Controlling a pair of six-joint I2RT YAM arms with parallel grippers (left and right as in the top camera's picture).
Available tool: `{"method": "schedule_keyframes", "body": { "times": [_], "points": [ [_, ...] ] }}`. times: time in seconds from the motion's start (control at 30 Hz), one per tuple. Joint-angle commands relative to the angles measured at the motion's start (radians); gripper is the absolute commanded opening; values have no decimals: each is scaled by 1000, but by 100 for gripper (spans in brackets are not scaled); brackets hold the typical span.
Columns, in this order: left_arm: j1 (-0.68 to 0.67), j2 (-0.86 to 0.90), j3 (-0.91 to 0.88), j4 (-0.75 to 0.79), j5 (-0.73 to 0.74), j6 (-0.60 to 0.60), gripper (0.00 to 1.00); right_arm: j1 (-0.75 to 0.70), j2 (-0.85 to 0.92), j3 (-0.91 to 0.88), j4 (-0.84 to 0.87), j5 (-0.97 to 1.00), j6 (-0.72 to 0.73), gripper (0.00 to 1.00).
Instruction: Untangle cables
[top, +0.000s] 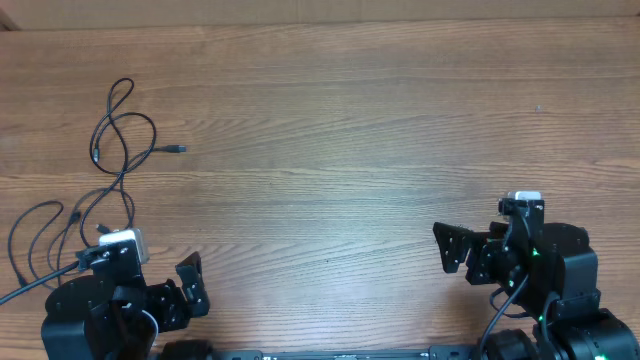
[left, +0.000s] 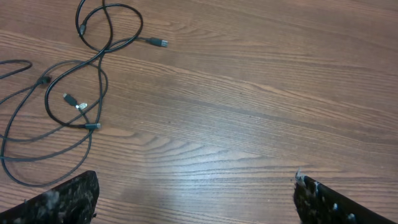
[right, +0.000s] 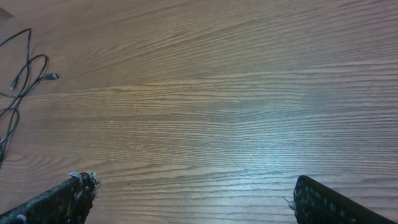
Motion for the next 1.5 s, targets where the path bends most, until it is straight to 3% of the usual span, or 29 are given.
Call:
{"method": "schedule_keyframes", "body": {
  "times": [0.0, 0.17, 0.47, 0.93, 1.07, 1.33, 1.47],
  "points": [
    [-5, -4, -2, 0, -9, -10, 100, -2, -6, -9, 4, 29, -5, 100],
    [-5, -4, -2, 1, -9, -10, 100, -23, -18, -9, 40, 71, -5, 100],
    [-5, -4, -2, 0, -9, -10, 100, -103, -186, -85, 312, 74, -40, 100],
    [-5, -4, -2, 0, -9, -10, 100, -127, -457, -525, 945, 114, -39, 100],
    [-5, -4, -2, 0, -9, -10, 99, -127, -509, -636, 1050, 114, -39, 100],
    [-5, -4, -2, 0, -9, -10, 100, -127, -562, -788, 1117, 114, -39, 100],
    [-5, -4, -2, 0, -9, -10, 100, -127, -562, -797, 1023, 114, -39, 100]
  ]
}}
